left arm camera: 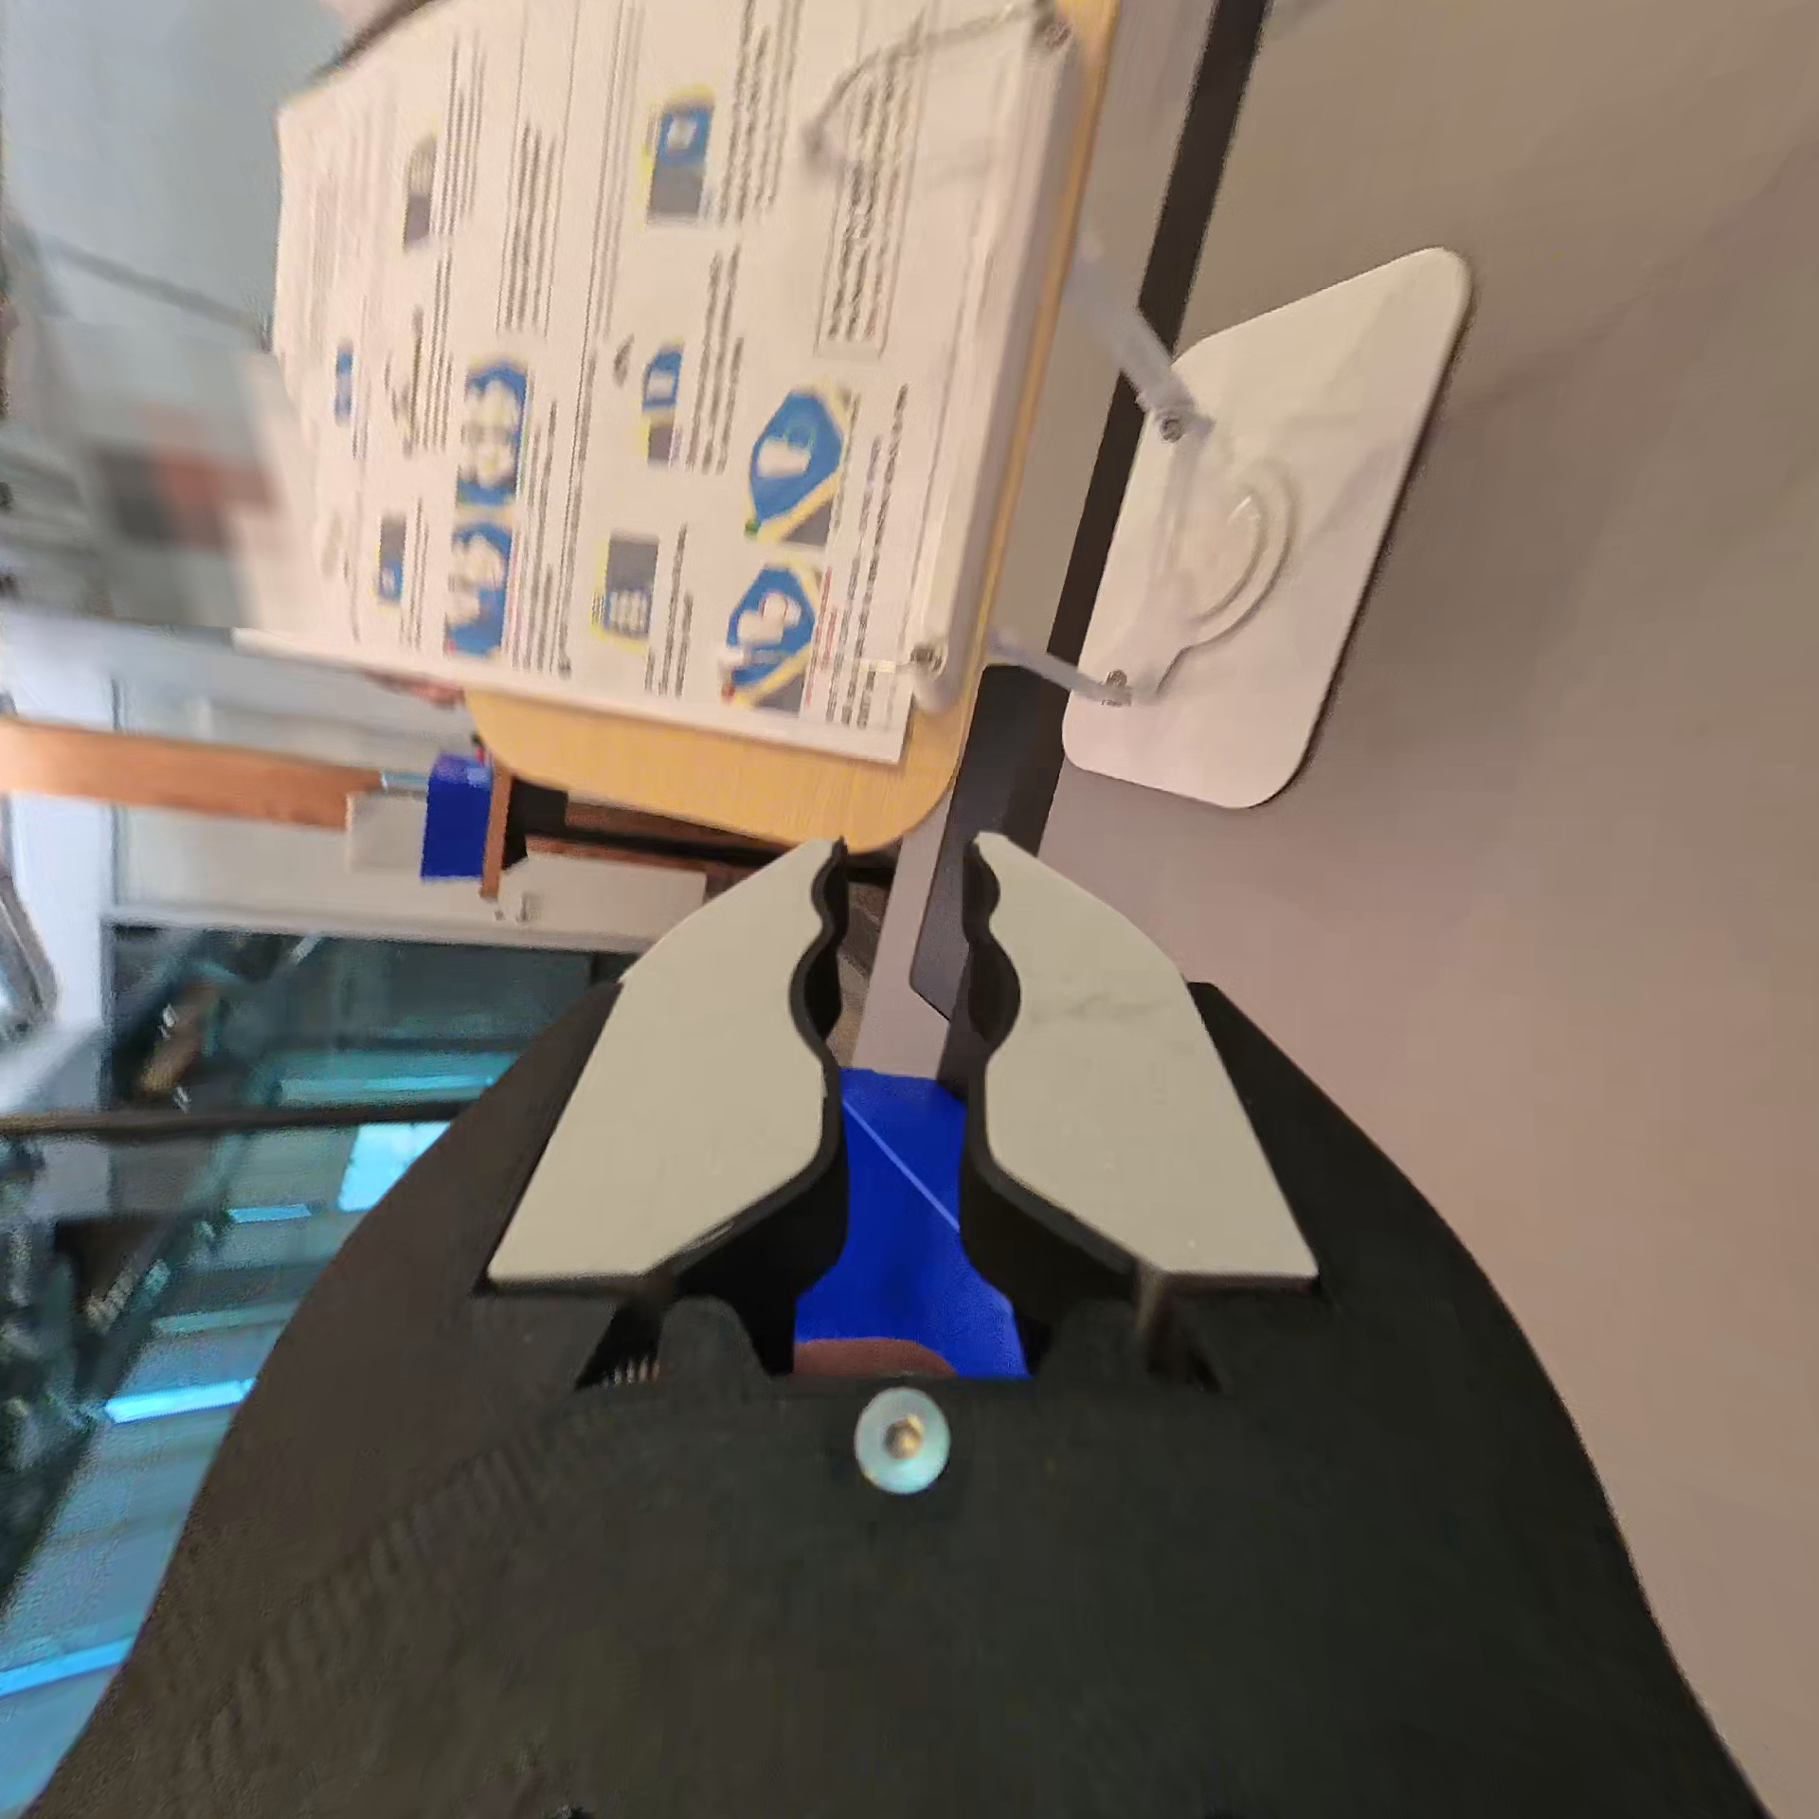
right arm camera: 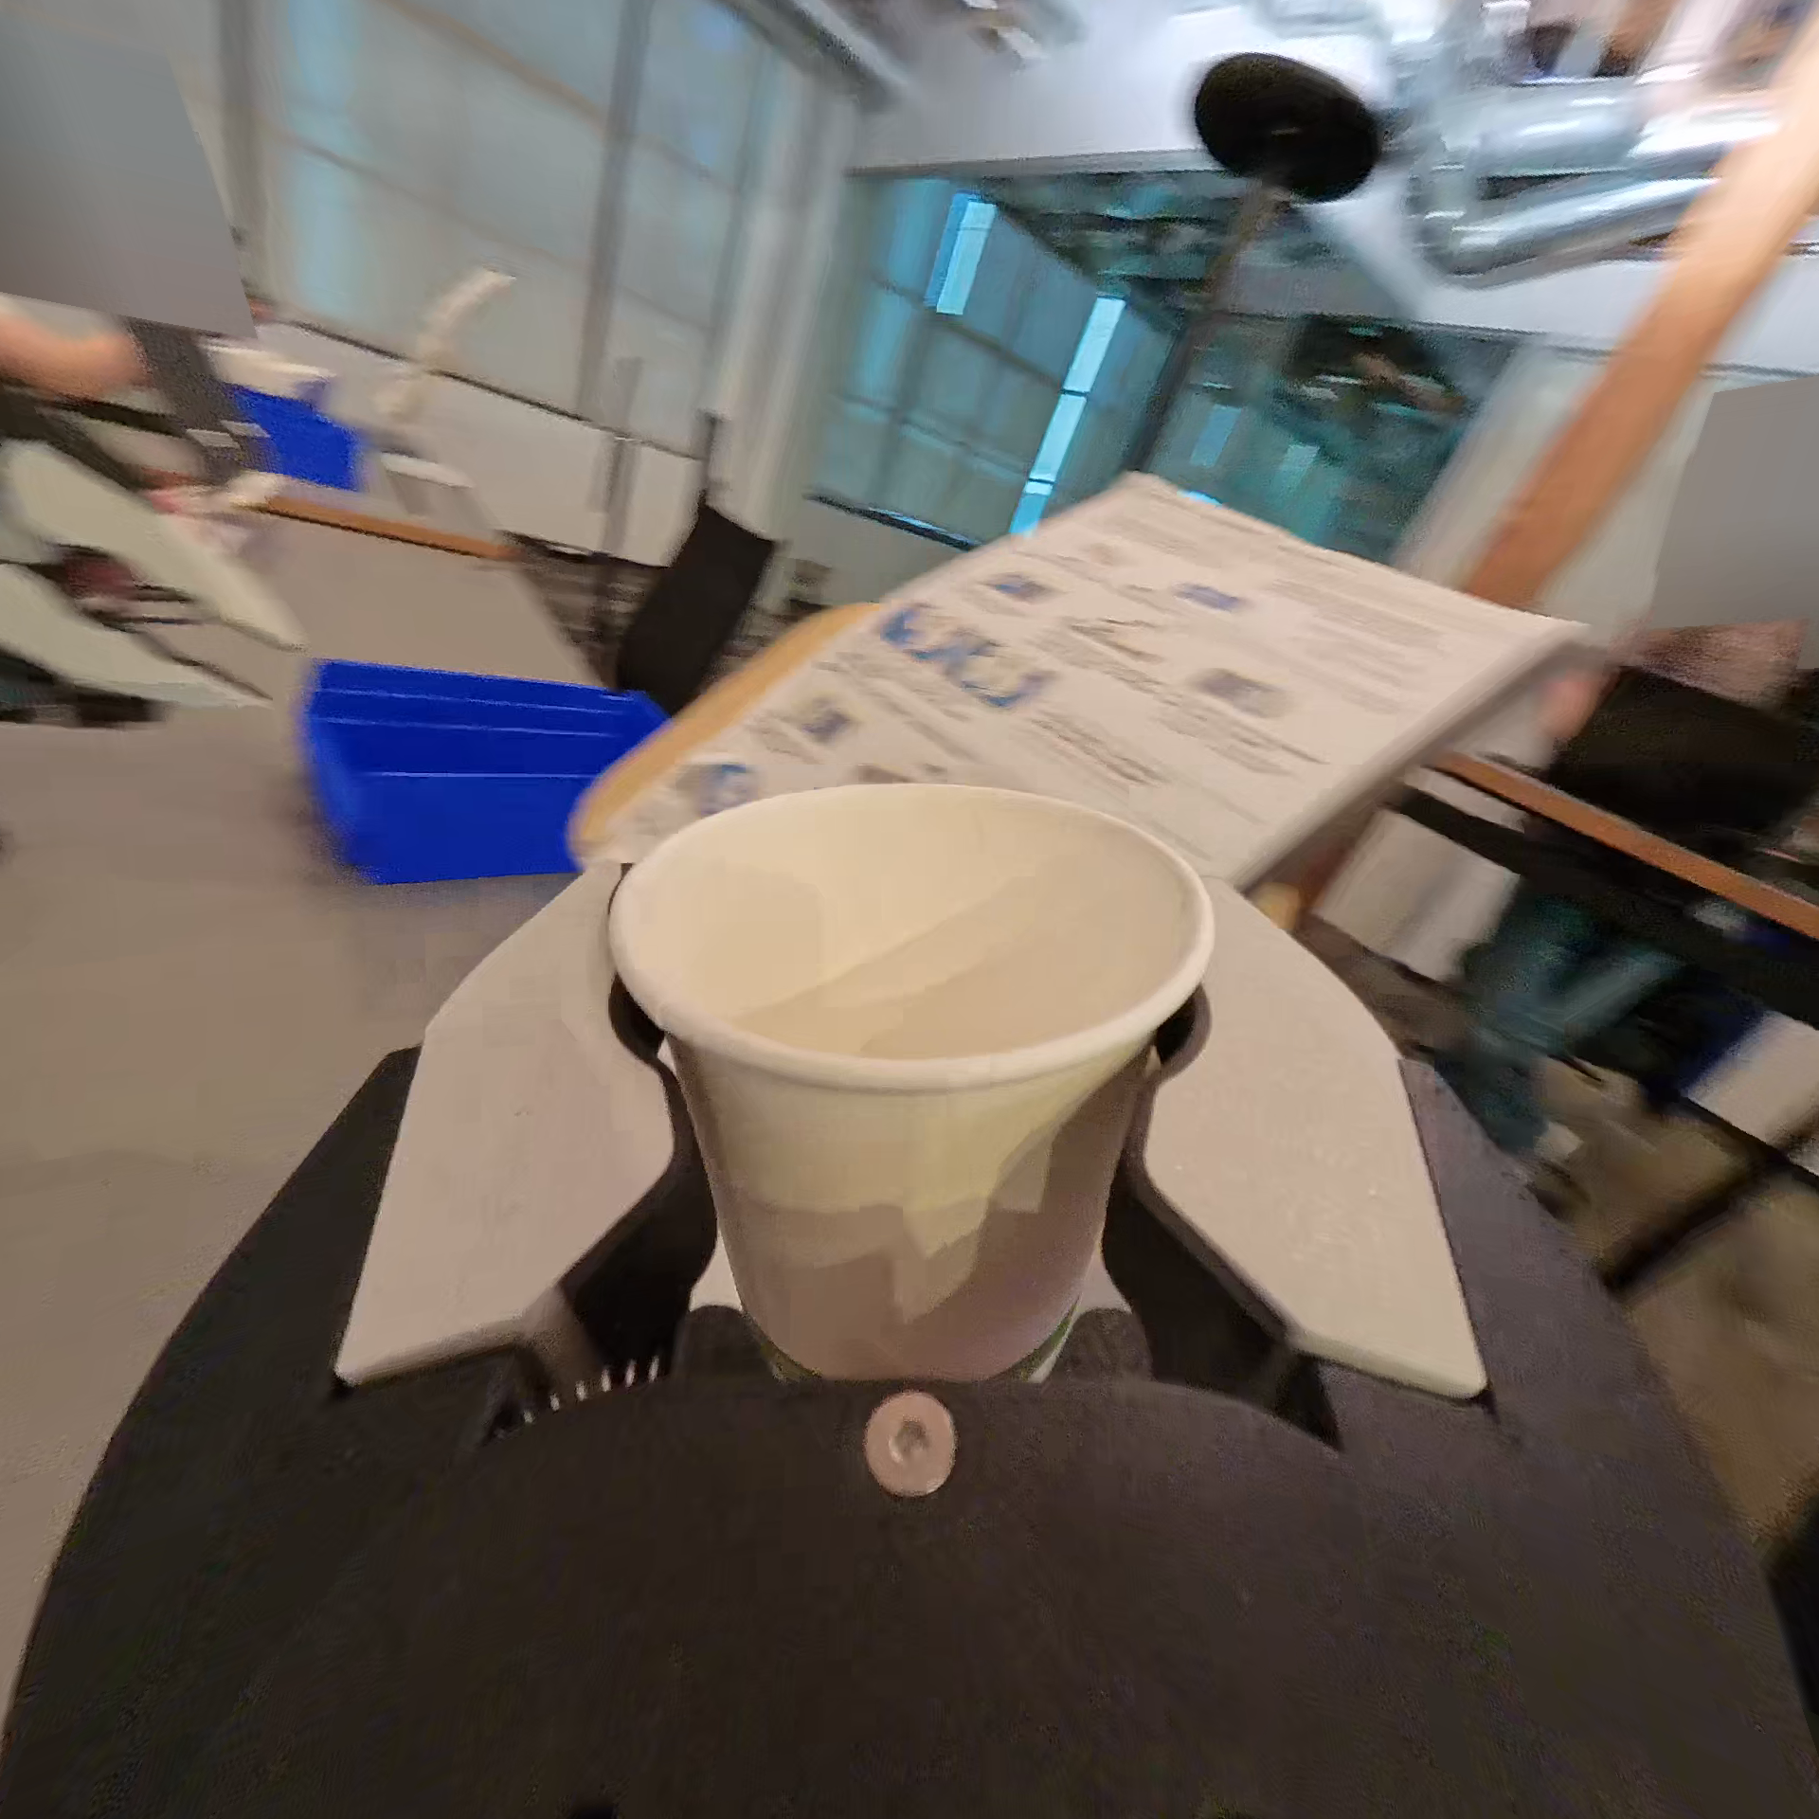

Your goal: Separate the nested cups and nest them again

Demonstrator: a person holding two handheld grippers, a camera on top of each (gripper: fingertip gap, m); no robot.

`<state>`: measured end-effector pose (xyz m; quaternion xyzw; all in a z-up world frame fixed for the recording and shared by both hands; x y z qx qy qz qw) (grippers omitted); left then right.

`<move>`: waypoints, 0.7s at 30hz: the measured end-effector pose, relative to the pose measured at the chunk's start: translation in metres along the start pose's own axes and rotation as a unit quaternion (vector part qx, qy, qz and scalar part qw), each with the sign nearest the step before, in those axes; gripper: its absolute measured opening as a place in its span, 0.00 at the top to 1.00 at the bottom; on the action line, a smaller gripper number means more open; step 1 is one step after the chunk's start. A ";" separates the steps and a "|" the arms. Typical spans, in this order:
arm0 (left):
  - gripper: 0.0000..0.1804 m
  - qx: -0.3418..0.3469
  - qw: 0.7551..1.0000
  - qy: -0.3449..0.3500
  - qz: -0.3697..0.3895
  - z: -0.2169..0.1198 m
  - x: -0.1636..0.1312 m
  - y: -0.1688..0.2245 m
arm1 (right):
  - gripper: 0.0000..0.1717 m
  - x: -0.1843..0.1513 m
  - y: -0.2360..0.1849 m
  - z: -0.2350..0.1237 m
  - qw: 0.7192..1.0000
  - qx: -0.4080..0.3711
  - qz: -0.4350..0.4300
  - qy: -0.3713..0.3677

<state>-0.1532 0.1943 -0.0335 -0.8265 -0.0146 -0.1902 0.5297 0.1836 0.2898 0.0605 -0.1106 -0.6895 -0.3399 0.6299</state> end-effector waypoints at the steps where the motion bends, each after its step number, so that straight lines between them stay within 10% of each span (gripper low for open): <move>1: 0.89 0.010 1.000 -0.005 -0.027 0.003 -0.011 -0.001 | 0.41 -0.005 0.025 -0.015 0.999 -0.047 -0.004 -0.004; 9: 0.92 0.016 0.995 -0.046 -0.090 0.018 -0.058 0.008 | 0.41 -0.073 0.157 -0.120 0.960 -0.258 0.106 0.010; 21: 0.92 0.015 0.996 -0.057 -0.068 0.022 -0.056 0.017 | 0.41 -0.146 0.195 -0.151 0.930 -0.342 0.135 -0.017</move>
Point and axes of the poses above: each gripper's, where its closed fingertips meet, z out along the fingers, x out of its top, y = z × x across the jaws, the point moved 2 cm from there along -z, back along the fingers, and after that the axes turned 3 degrees about -y, right-handed, at the moved point
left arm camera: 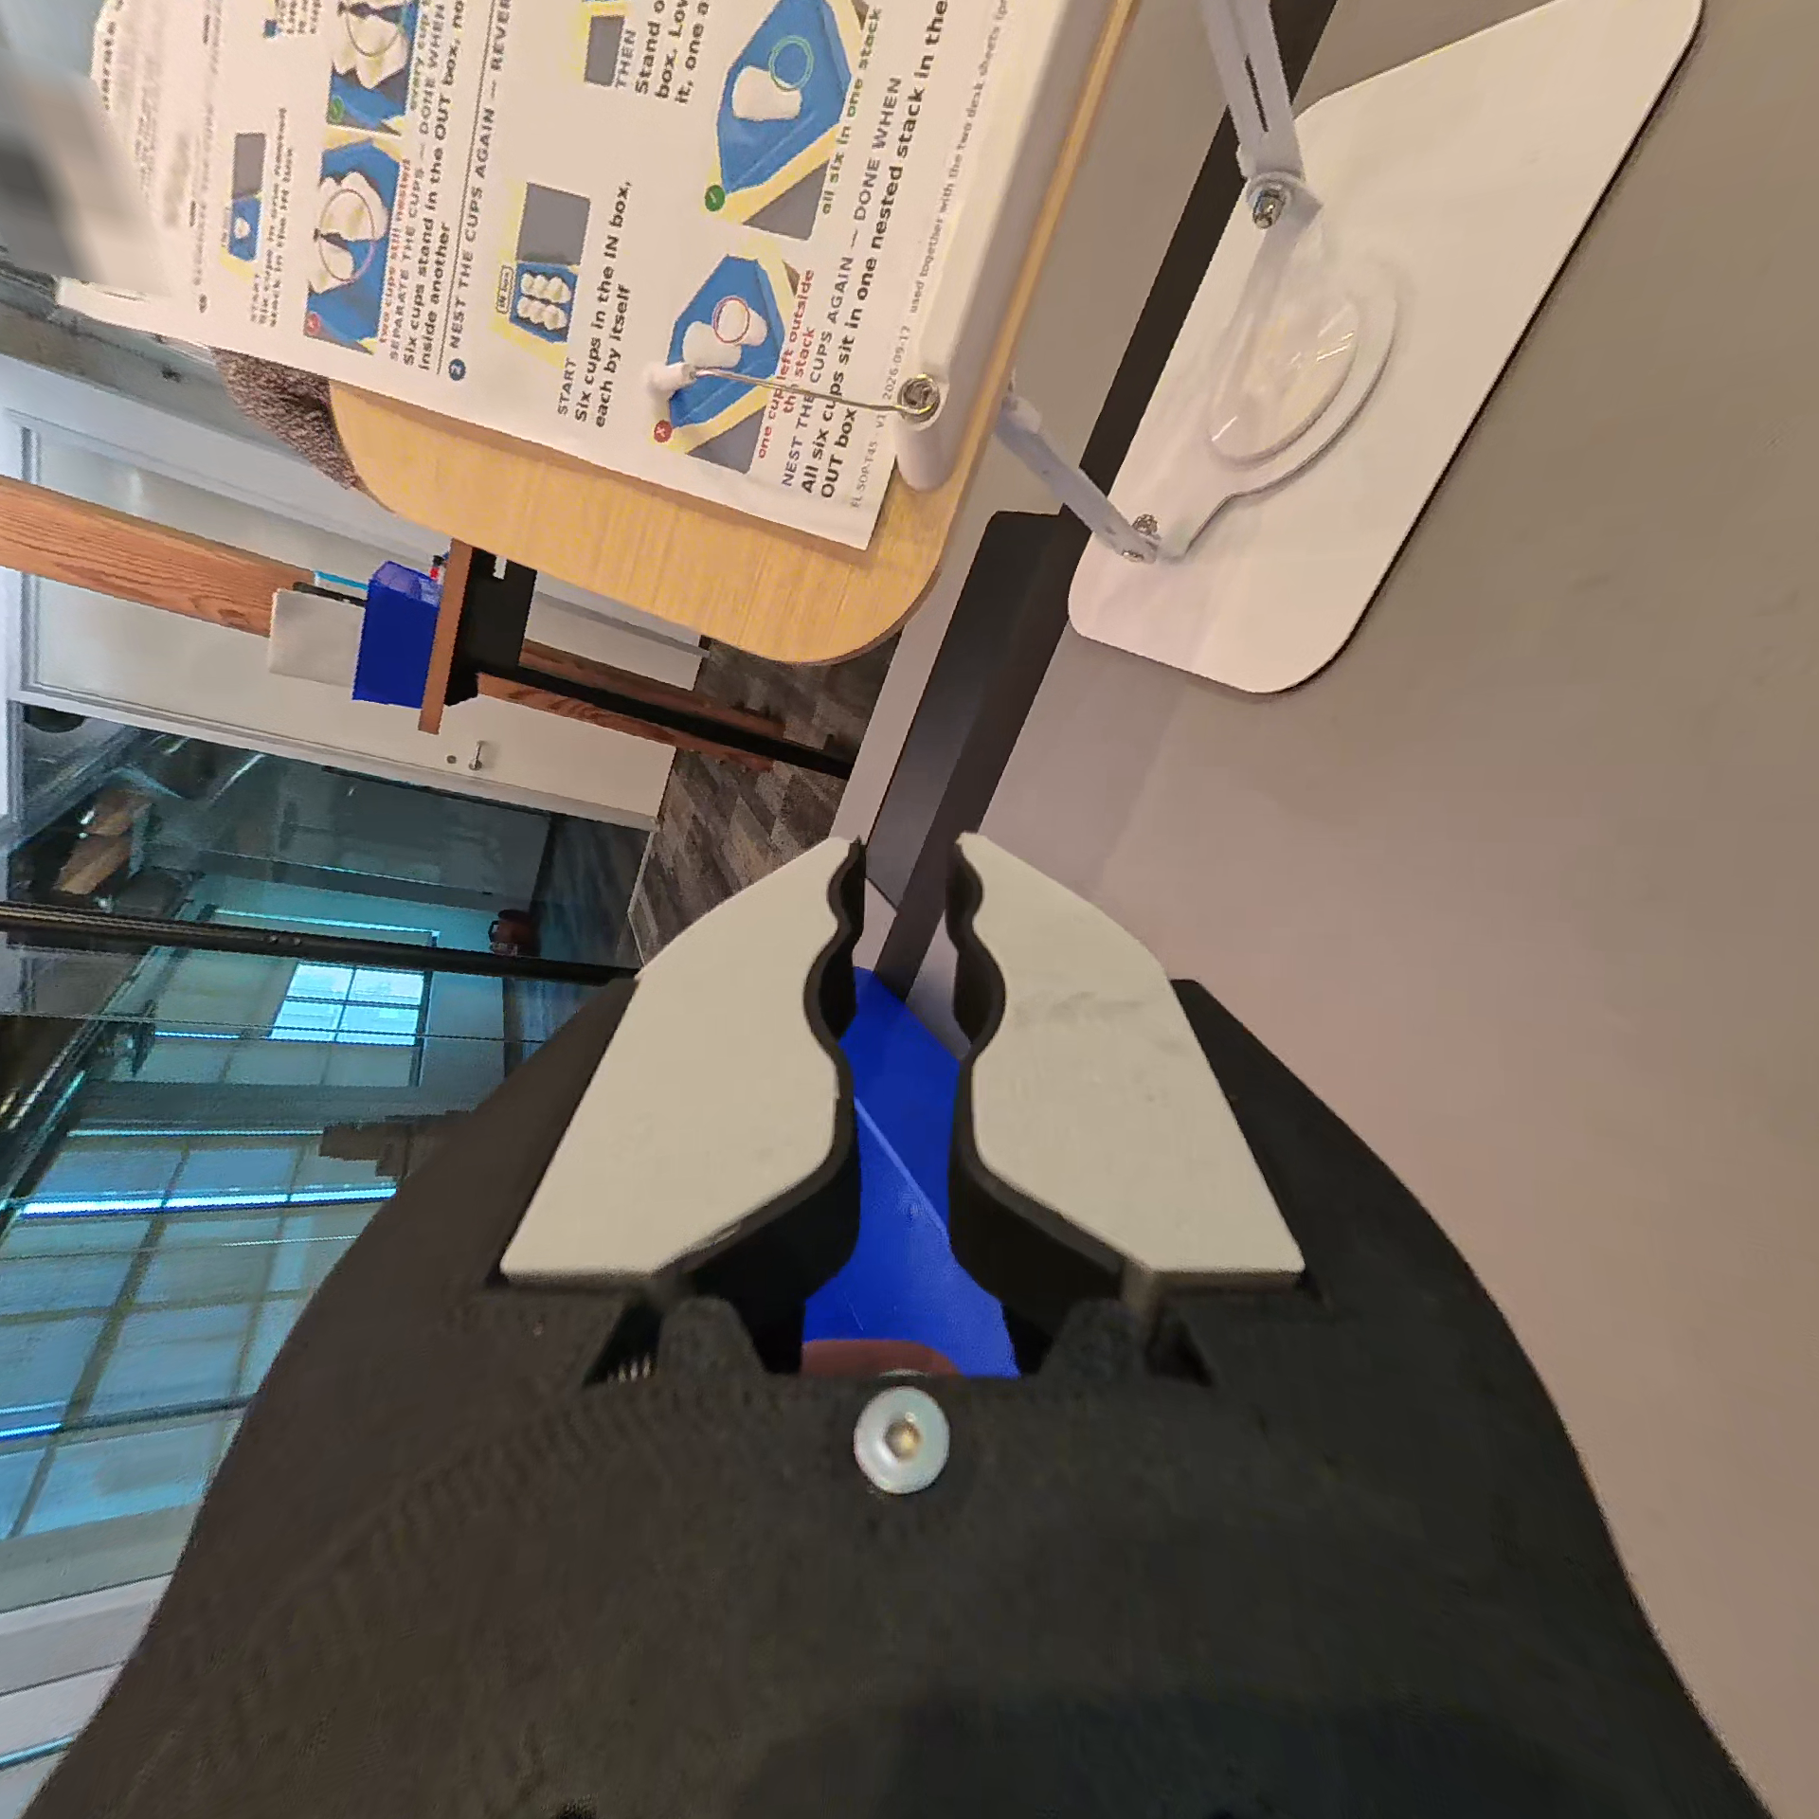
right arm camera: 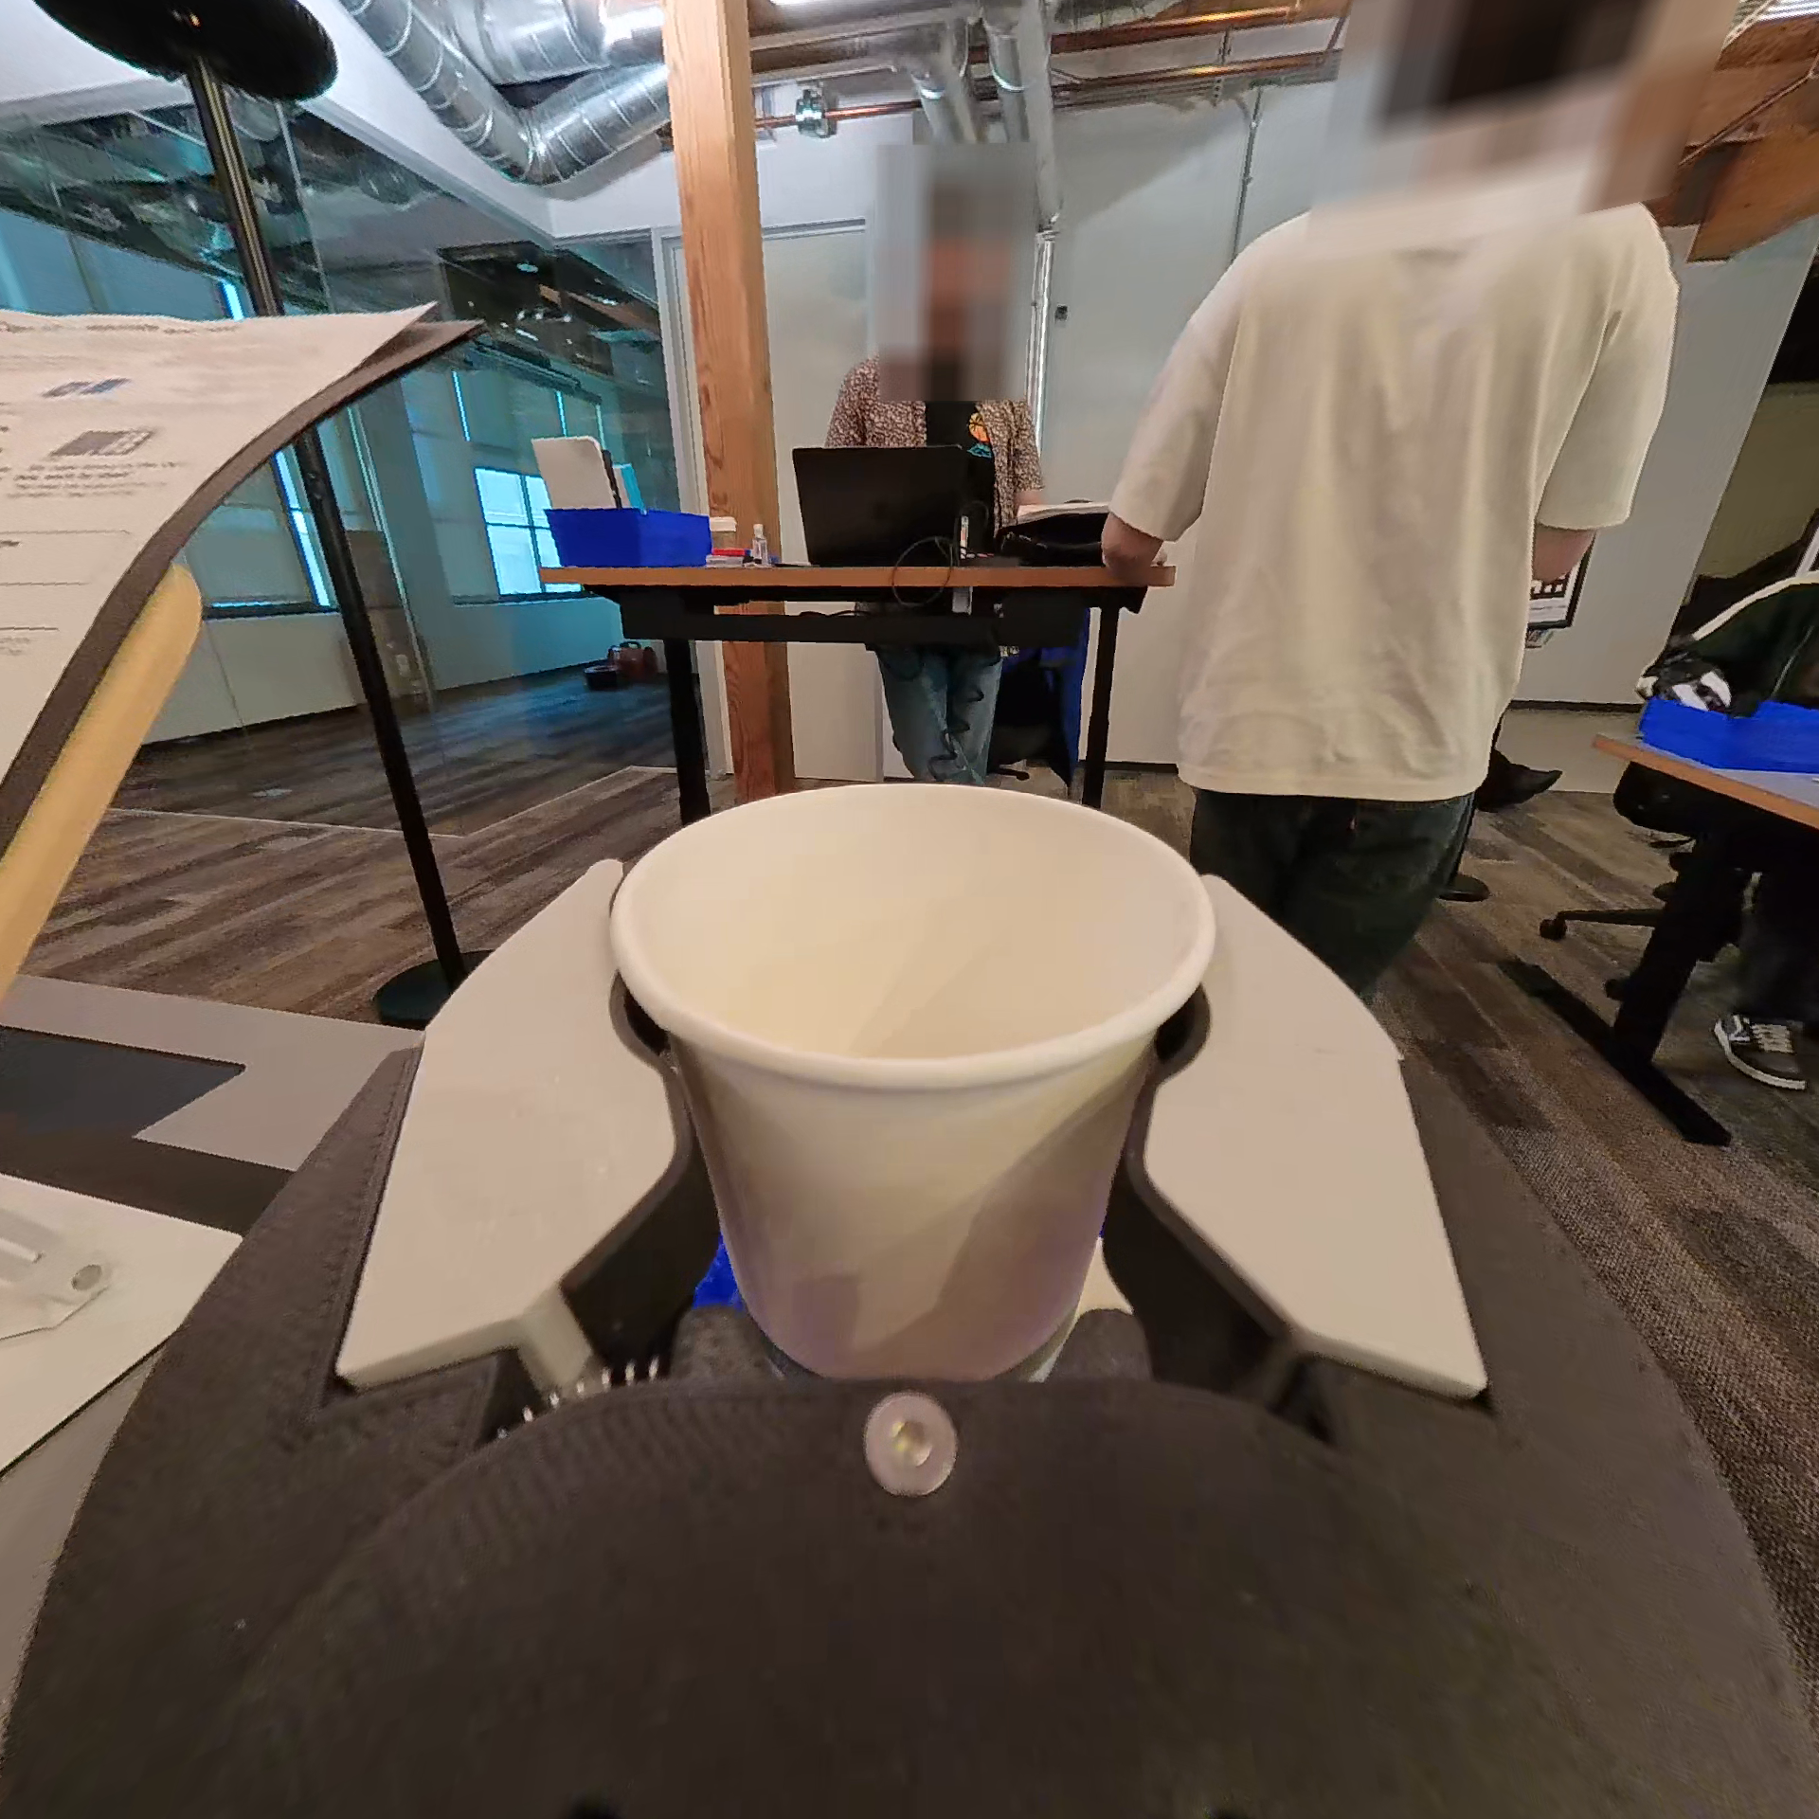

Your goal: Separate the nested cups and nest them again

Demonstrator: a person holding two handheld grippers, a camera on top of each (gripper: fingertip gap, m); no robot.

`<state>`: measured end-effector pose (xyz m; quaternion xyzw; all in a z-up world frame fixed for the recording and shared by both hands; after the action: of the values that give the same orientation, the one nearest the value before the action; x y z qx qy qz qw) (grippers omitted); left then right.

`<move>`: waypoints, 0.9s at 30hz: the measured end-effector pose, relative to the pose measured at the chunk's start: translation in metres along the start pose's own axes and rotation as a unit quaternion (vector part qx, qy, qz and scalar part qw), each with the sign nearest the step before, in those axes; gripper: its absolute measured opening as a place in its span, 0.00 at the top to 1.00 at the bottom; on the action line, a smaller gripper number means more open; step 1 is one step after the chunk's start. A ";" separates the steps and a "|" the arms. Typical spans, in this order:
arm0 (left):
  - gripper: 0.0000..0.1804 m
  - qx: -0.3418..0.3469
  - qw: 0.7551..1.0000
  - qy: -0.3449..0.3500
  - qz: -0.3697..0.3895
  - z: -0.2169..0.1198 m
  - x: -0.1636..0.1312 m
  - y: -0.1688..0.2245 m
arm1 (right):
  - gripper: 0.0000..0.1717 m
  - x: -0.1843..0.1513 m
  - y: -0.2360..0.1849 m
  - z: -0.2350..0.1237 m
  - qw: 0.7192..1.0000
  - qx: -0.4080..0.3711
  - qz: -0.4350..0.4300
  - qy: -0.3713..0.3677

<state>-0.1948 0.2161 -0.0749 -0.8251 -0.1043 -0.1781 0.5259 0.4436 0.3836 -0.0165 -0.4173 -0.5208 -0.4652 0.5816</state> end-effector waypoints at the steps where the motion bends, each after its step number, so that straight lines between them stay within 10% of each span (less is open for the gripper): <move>1: 0.92 -0.001 1.000 0.001 -0.003 -0.001 0.000 -0.001 | 0.41 -0.002 0.000 0.001 1.000 0.001 -0.001 -0.004; 27: 0.92 0.001 1.000 -0.010 0.014 -0.007 -0.002 0.002 | 0.39 -0.023 0.008 0.009 0.999 -0.032 -0.024 -0.011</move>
<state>-0.1968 0.2091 -0.0750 -0.8276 -0.0980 -0.1628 0.5282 0.4487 0.3964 -0.0381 -0.4277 -0.5219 -0.4912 0.5509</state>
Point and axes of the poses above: each gripper's, where its closed fingertips meet, z out along the fingers, x out of its top, y = z × x across the jaws, the point moved 2 cm from there along -z, back along the fingers, and after that the axes turned 3 degrees about -y, right-handed, at the moved point
